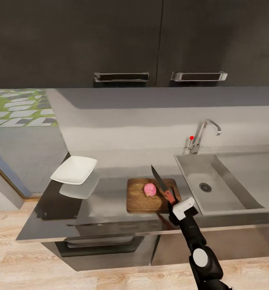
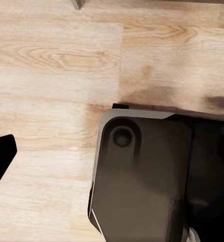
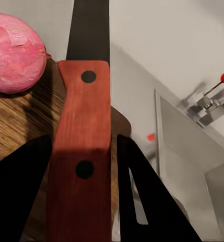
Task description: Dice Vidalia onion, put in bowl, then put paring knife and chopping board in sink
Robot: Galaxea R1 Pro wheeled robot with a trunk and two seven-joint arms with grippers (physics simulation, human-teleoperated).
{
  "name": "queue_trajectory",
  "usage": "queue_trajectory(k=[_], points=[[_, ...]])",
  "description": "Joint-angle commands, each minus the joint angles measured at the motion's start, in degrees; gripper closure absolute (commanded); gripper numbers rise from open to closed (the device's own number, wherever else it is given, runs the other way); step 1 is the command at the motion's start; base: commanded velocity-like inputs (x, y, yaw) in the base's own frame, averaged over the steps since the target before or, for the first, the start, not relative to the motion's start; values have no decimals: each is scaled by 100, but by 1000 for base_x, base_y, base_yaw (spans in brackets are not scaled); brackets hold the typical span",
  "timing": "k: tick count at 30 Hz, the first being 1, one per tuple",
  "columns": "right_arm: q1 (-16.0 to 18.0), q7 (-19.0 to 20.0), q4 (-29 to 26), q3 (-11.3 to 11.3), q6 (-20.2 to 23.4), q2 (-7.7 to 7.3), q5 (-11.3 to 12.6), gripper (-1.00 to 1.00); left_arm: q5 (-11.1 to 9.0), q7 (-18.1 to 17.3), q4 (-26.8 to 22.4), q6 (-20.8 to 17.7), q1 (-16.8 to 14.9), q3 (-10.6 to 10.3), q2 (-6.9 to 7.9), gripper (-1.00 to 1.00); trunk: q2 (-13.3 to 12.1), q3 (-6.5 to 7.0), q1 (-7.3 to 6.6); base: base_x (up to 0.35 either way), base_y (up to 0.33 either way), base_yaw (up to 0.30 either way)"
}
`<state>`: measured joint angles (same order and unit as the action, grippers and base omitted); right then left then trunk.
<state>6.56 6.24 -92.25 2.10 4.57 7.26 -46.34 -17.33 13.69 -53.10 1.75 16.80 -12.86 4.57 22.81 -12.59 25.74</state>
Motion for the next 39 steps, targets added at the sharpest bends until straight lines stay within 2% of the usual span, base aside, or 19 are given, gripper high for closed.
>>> queue_trajectory(k=[1,6,39], points=[[3,27,-13,1,51,3,-95,100,-60,46,-8,18,-1,-33,9,-100,11,-10,4,17,20,0],[3,27,-13,1,118,25,-275,100,-60,46,-8,18,-1,-33,9,-100,11,-10,4,5,6,0],[3,35,-4,1,132,32,-291,100,-60,44,10,18,-1,-33,9,-100,11,-10,4,0,4,0]])
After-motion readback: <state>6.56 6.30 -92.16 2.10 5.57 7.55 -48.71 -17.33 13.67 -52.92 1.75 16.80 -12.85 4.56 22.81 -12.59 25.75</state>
